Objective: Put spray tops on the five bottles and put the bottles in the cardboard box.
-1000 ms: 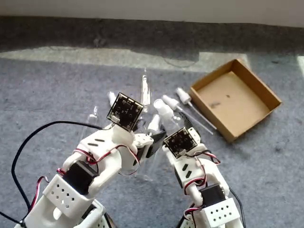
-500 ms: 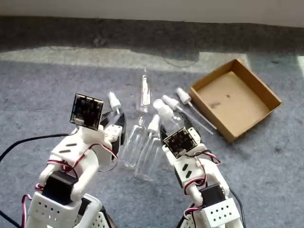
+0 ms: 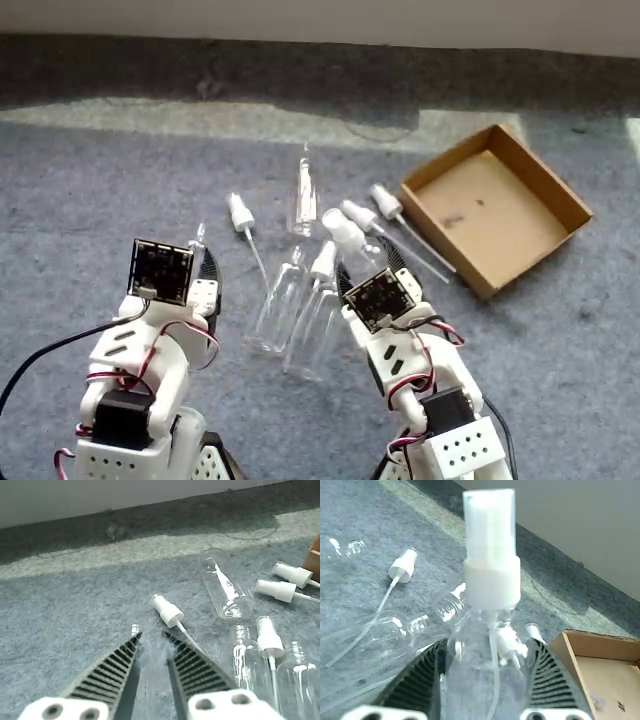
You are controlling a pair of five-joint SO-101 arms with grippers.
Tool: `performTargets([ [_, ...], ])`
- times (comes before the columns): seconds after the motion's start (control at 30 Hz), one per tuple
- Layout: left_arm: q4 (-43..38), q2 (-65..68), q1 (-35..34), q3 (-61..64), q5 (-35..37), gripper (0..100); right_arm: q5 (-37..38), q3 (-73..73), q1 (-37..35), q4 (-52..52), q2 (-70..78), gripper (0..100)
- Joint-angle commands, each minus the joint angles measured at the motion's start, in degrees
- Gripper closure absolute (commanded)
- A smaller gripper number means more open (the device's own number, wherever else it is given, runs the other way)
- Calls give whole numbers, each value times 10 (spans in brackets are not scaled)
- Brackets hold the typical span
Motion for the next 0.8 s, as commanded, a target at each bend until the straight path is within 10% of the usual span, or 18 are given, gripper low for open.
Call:
performTargets([
  [0.0, 3, -34, -13, 29, -5, 995, 1, 23, 18, -16, -10, 907],
  [0.77, -1, -50, -13, 175, -6, 995, -91, -152, 215, 59, -6, 907],
])
